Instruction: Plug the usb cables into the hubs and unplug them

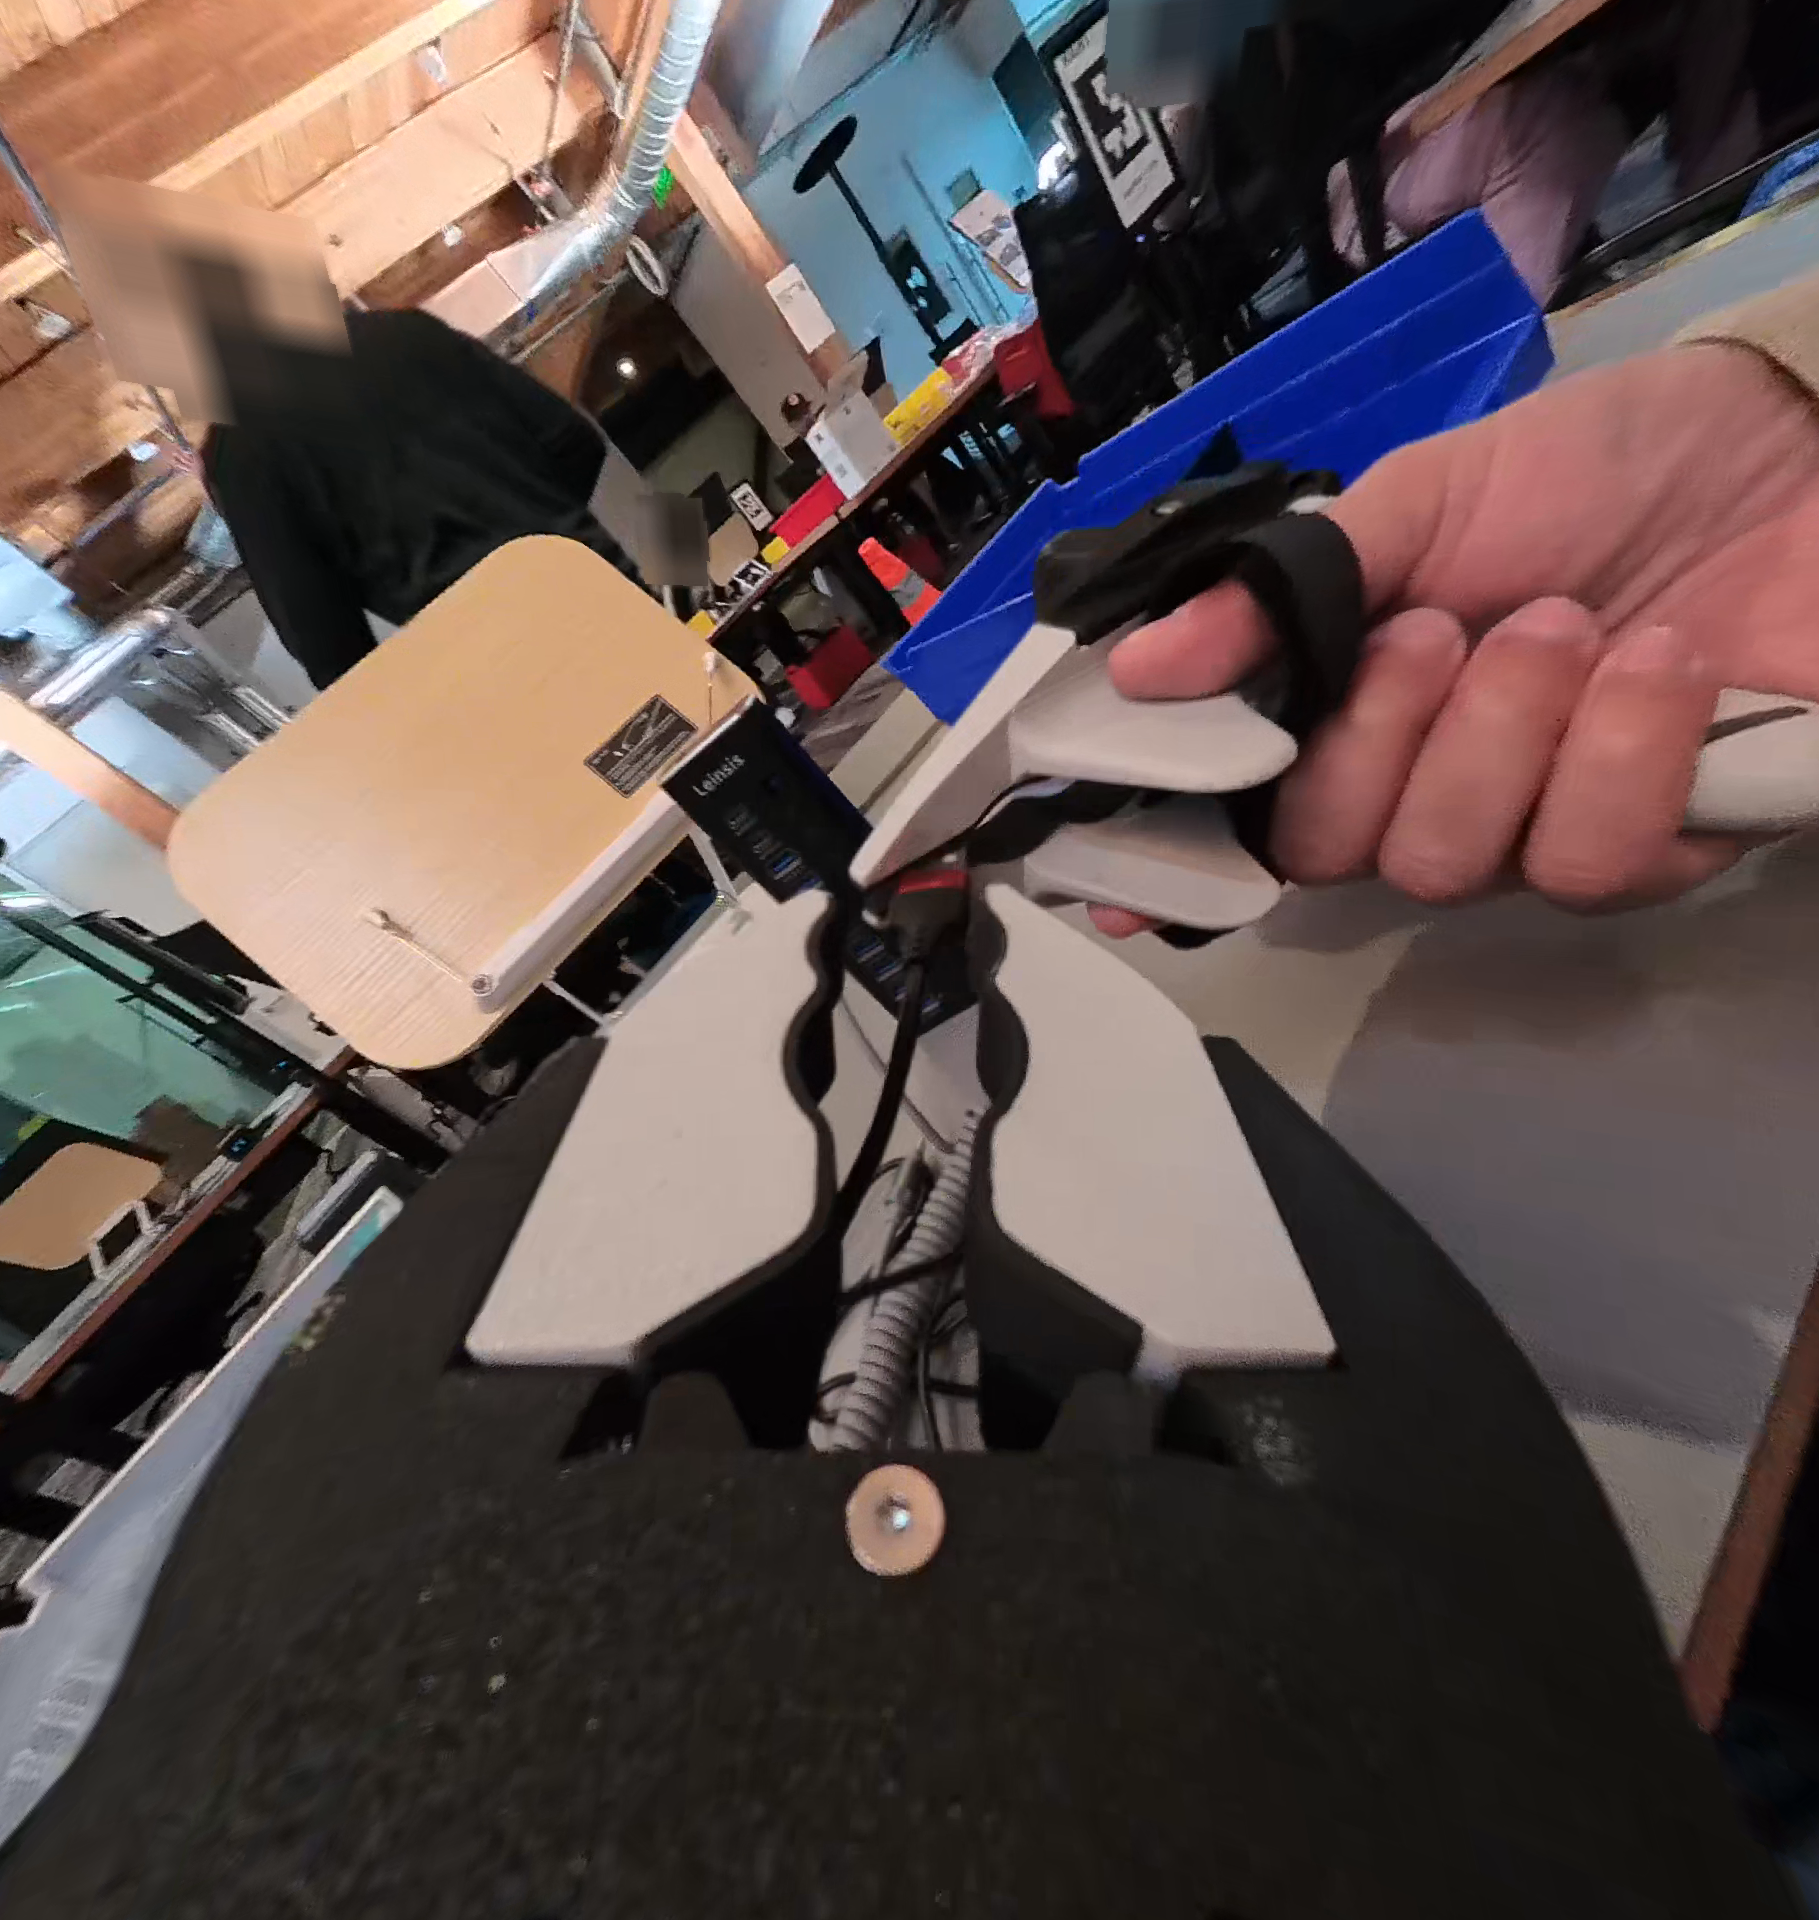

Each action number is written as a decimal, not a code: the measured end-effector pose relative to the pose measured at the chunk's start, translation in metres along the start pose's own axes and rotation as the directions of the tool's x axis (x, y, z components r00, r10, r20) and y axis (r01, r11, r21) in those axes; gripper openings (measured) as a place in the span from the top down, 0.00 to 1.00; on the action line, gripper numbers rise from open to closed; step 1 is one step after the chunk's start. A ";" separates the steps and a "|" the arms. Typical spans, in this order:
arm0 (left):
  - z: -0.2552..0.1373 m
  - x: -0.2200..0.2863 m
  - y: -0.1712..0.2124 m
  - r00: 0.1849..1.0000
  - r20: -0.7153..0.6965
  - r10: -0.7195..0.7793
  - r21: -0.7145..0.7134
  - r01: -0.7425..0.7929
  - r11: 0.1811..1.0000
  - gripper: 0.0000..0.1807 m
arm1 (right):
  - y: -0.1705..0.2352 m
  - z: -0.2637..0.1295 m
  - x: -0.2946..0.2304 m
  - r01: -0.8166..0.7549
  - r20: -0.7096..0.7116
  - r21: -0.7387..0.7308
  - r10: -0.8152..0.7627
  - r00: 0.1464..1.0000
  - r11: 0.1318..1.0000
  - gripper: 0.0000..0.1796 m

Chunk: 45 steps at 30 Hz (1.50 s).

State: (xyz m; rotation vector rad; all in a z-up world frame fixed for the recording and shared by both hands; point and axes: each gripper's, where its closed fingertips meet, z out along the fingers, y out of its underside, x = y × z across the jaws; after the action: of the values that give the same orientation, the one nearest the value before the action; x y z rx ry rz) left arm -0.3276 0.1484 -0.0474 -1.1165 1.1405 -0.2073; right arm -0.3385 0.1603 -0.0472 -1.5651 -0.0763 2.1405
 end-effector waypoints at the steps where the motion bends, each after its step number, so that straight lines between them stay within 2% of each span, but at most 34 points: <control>1: 0.000 0.001 0.000 1.000 -0.005 -0.008 -0.002 0.008 1.000 0.88 | 0.001 0.001 0.000 -0.013 0.008 0.002 0.013 1.000 1.000 0.98; 5: 0.001 0.004 0.003 0.999 -0.031 -0.030 -0.015 0.029 0.999 0.92 | 0.001 0.001 0.002 -0.050 0.029 -0.003 0.050 0.998 0.999 0.99; 12: 0.001 0.006 0.000 0.967 -0.099 -0.233 0.000 0.235 0.972 0.92 | 0.001 0.000 -0.003 -0.096 0.094 -0.002 0.095 0.991 0.995 0.98; 16: 0.002 0.006 0.003 0.957 -0.140 -0.252 -0.053 0.247 0.968 0.92 | 0.001 0.000 -0.001 -0.096 0.095 0.007 0.095 0.991 0.995 0.98; 18: 0.002 0.004 0.007 0.948 -0.151 -0.281 -0.086 0.271 0.959 0.92 | -0.004 -0.002 0.003 0.016 0.027 -0.001 -0.016 0.999 1.000 0.98; 20: 0.000 -0.003 0.014 0.952 -0.119 -0.281 -0.101 0.270 0.958 0.92 | -0.023 -0.015 0.017 0.227 -0.145 -0.021 -0.228 0.963 0.974 0.89; 21: 0.000 -0.004 0.018 0.951 -0.117 -0.285 -0.117 0.271 0.955 0.92 | -0.037 -0.028 0.033 0.353 -0.298 -0.084 -0.362 0.883 0.932 0.82; 22: 0.000 -0.006 0.022 0.949 -0.110 -0.296 -0.132 0.281 0.951 0.92 | -0.057 -0.046 0.051 0.476 -0.462 -0.174 -0.498 0.734 0.862 0.78; 23: 0.000 -0.008 0.025 0.945 -0.099 -0.311 -0.142 0.295 0.945 0.92 | -0.081 -0.068 0.065 0.577 -0.600 -0.285 -0.612 0.515 0.765 0.76; 24: 0.000 -0.009 0.028 0.940 -0.094 -0.328 -0.158 0.312 0.937 0.92 | -0.105 -0.088 0.076 0.626 -0.680 -0.411 -0.680 0.274 0.663 0.74; 25: 0.001 -0.008 0.033 0.933 -0.089 -0.349 -0.180 0.330 0.927 0.92 | -0.123 -0.102 0.085 0.623 -0.703 -0.513 -0.705 0.090 0.591 0.73; 26: 0.003 -0.008 0.037 0.926 -0.086 -0.367 -0.196 0.345 0.918 0.92 | -0.133 -0.105 0.093 0.599 -0.697 -0.575 -0.717 -0.002 0.557 0.72; 27: 0.004 -0.007 0.041 0.921 -0.089 -0.379 -0.205 0.356 0.912 0.92 | -0.139 -0.102 0.103 0.570 -0.683 -0.611 -0.729 -0.029 0.549 0.70; 31: 0.006 -0.010 0.058 0.914 -0.069 -0.400 -0.250 0.373 0.894 0.92 | -0.161 -0.088 0.143 0.514 -0.707 -0.612 -0.707 -0.015 0.601 0.71; 32: 0.005 -0.013 0.062 0.910 -0.055 -0.411 -0.257 0.384 0.887 0.92 | -0.168 -0.085 0.145 0.536 -0.716 -0.589 -0.698 0.000 0.605 0.74; 33: 0.003 -0.017 0.065 0.906 -0.041 -0.422 -0.256 0.399 0.881 0.92 | -0.170 -0.080 0.147 0.549 -0.717 -0.561 -0.695 0.050 0.619 0.84; 34: 0.002 -0.021 0.067 0.899 -0.033 -0.437 -0.254 0.416 0.873 0.92 | -0.174 -0.081 0.147 0.559 -0.734 -0.529 -0.675 0.075 0.638 0.85; 35: 0.001 -0.026 0.070 0.892 -0.020 -0.451 -0.255 0.432 0.865 0.92 | -0.174 -0.082 0.146 0.554 -0.746 -0.497 -0.655 0.120 0.668 0.85; 38: 0.005 -0.057 0.069 0.890 0.026 -0.455 -0.252 0.447 0.859 0.92 | -0.166 -0.070 0.126 0.535 -0.723 -0.298 -0.553 0.414 0.790 0.85; 39: 0.008 -0.070 0.065 0.896 0.038 -0.442 -0.249 0.437 0.864 0.92 | -0.164 -0.067 0.116 0.550 -0.700 -0.276 -0.557 0.447 0.789 0.85; 41: 0.016 -0.090 0.055 0.915 0.022 -0.402 -0.270 0.393 0.879 0.92 | -0.154 -0.060 0.096 0.574 -0.642 -0.344 -0.632 0.434 0.743 0.85; 42: 0.021 -0.097 0.052 0.926 0.008 -0.378 -0.301 0.362 0.882 0.92 | -0.145 -0.051 0.083 0.569 -0.597 -0.347 -0.644 0.478 0.745 0.85; 44: 0.034 -0.094 0.049 0.926 -0.070 -0.371 -0.379 0.319 0.869 0.92 | -0.126 -0.030 0.048 0.552 -0.452 -0.258 -0.604 0.656 0.793 0.85; 45: 0.042 -0.089 0.046 0.916 -0.106 -0.386 -0.401 0.316 0.860 0.92 | -0.118 -0.025 0.036 0.539 -0.402 -0.245 -0.590 0.700 0.806 0.85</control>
State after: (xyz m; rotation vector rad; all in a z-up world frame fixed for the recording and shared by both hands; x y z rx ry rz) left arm -0.3530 0.2528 -0.0301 -1.6825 1.1579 -0.3957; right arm -0.2835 0.2734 -0.0498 -1.7812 -0.4638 1.2665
